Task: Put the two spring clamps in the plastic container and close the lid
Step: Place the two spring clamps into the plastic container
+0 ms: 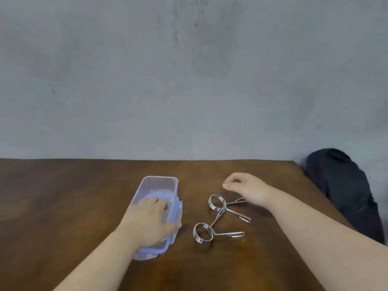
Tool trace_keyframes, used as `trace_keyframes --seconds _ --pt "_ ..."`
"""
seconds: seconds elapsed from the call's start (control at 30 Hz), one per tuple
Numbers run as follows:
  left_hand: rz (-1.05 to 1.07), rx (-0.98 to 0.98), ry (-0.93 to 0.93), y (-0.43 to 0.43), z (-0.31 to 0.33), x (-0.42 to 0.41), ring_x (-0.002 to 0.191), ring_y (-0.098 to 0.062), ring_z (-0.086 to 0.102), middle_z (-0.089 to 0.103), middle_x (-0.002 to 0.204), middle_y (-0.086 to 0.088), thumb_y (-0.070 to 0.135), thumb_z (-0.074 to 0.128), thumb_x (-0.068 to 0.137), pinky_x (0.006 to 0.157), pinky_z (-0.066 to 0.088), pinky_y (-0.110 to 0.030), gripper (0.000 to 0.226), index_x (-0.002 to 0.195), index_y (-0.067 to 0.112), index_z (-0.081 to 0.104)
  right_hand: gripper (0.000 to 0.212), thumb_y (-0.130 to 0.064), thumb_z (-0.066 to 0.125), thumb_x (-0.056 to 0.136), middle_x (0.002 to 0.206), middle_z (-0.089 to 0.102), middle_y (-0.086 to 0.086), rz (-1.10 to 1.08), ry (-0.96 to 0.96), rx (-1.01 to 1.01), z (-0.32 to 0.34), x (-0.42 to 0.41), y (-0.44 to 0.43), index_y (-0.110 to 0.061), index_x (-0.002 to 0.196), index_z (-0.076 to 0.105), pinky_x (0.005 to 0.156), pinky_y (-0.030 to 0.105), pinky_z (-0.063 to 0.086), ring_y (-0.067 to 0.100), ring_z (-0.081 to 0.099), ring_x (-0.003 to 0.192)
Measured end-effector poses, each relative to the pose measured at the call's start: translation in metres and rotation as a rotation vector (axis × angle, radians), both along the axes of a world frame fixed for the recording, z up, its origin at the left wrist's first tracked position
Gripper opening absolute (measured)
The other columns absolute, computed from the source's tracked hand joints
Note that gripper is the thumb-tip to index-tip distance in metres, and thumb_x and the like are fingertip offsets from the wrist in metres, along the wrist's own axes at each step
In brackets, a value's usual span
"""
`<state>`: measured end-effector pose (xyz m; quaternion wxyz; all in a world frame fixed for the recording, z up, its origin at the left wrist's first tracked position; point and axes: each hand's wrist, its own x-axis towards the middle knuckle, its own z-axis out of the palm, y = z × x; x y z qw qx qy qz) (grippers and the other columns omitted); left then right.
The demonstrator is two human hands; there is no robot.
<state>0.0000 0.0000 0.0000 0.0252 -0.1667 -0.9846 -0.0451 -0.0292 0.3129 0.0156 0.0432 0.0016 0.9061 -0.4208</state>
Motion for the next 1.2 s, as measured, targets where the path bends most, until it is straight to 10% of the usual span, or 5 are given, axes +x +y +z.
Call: trace_keyframes --seconds 0.17,0.53,1.2 --pt "0.04 -0.152 -0.123 -0.007 -0.019 0.01 0.091 -0.016 0.059 0.065 0.099 0.011 0.072 0.059 0.068 0.08 0.046 -0.033 0.057 0.106 0.031 0.054 0.065 -0.051 0.061 0.086 0.146 0.045 0.003 0.031 -0.023 0.484 -0.036 -0.007 0.001 -0.024 0.143 0.046 0.105 0.041 0.042 0.024 0.044 0.13" --pt "0.096 -0.196 -0.188 -0.011 -0.024 0.009 0.059 -0.015 0.058 0.059 0.06 0.005 0.056 0.052 0.087 0.068 0.048 -0.027 0.04 0.065 0.022 0.052 0.056 -0.052 0.053 0.09 0.134 0.051 0.003 0.045 -0.089 0.723 -0.067 -0.016 -0.004 -0.024 0.138 0.05 0.096 0.042 0.046 0.027 0.047 0.121" --pt "-0.099 -0.259 -0.244 -0.019 -0.026 0.002 0.085 -0.019 0.056 0.061 0.068 0.005 0.041 0.06 0.086 0.083 0.036 -0.026 0.034 0.058 0.024 0.052 0.047 -0.044 0.056 0.086 0.117 0.05 0.002 -0.044 -0.104 0.589 -0.072 -0.014 0.004 -0.046 0.133 0.053 0.095 0.04 0.043 0.028 0.043 0.114"
